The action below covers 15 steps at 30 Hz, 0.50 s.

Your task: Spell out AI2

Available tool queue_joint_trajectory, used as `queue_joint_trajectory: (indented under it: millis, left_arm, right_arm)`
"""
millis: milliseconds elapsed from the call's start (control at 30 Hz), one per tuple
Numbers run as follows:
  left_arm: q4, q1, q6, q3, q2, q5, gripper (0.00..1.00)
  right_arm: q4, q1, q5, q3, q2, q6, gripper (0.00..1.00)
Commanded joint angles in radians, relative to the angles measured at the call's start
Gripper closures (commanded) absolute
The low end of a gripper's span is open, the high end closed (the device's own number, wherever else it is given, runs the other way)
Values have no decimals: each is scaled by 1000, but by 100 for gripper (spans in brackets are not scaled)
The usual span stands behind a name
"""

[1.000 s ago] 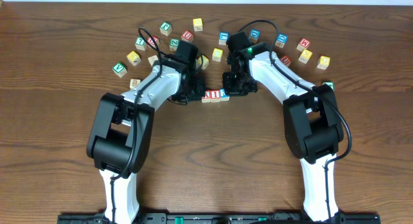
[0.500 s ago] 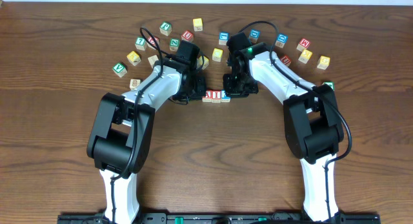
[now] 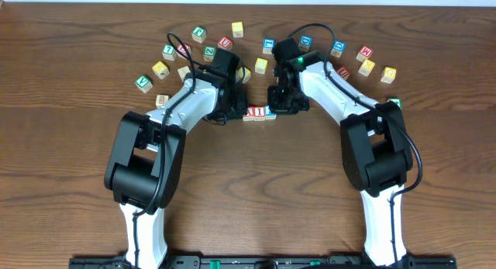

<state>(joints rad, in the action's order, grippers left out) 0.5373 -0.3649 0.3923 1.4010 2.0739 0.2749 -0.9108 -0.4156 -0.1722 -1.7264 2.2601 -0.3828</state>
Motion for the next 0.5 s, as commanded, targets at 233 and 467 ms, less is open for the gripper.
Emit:
queue_joint_trajectory:
  millis: [233,467]
  left_arm:
    - [-45,-8,10,10,12,13,80]
    - [-49,-8,10,10,12,13,80]
  right_arm:
    - [23,-20,-18,7,-21,-51,91]
    - [23,-20,-17,7,-21,-51,91]
